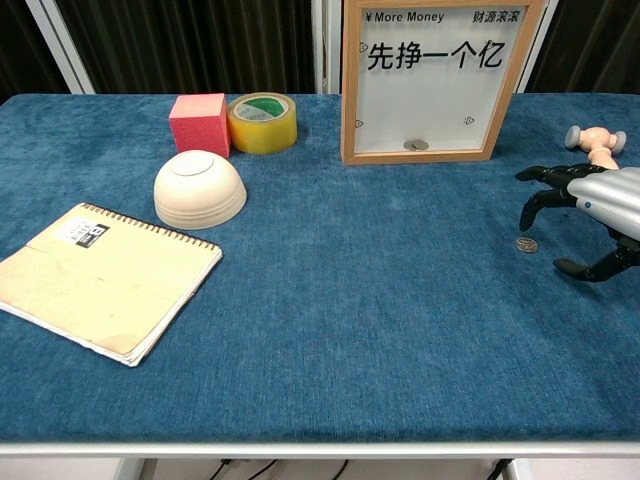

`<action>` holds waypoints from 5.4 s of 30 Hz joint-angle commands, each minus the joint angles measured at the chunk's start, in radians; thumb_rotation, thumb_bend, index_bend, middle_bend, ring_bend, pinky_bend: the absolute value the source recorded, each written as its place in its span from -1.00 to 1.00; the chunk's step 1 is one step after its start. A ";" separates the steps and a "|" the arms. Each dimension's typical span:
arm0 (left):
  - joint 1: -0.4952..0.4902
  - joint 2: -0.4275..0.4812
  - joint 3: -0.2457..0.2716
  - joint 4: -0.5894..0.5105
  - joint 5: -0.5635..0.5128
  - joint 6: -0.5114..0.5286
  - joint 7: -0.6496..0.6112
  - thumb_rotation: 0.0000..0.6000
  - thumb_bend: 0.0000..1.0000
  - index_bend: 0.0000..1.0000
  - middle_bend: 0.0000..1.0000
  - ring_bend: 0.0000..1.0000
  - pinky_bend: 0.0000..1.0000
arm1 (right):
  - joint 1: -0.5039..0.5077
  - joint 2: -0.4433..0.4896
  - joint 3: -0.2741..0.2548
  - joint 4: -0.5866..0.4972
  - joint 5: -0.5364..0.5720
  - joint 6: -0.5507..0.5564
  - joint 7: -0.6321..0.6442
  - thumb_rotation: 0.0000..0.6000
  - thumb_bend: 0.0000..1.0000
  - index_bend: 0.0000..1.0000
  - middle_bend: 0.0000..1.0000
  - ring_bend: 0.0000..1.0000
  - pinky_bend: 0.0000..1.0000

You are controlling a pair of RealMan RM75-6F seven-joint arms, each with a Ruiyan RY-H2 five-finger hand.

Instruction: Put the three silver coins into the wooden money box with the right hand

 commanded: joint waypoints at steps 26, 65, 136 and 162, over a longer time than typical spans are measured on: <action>-0.002 -0.004 0.002 0.012 -0.004 -0.008 -0.008 1.00 -1.00 -0.99 -1.00 -1.00 -1.00 | -0.014 -0.041 0.031 0.042 0.004 -0.026 0.018 1.00 -0.35 -0.30 -1.00 -1.00 -1.00; -0.015 -0.014 0.003 0.041 -0.010 -0.034 -0.033 1.00 -1.00 -0.99 -1.00 -1.00 -1.00 | -0.012 -0.070 0.049 0.086 0.008 -0.046 -0.004 1.00 -0.33 0.07 -1.00 -1.00 -1.00; 0.018 0.036 0.013 -0.061 0.039 0.060 -0.007 1.00 -1.00 -0.99 -1.00 -1.00 -1.00 | 0.496 0.271 0.573 -0.295 0.733 -0.078 -0.405 1.00 -0.13 0.50 -0.88 -1.00 -1.00; 0.017 0.032 0.013 -0.038 0.038 0.050 -0.025 1.00 -1.00 -0.99 -1.00 -1.00 -1.00 | 0.797 0.224 0.389 -0.140 1.239 -0.127 -0.671 1.00 -0.13 0.57 -0.86 -1.00 -1.00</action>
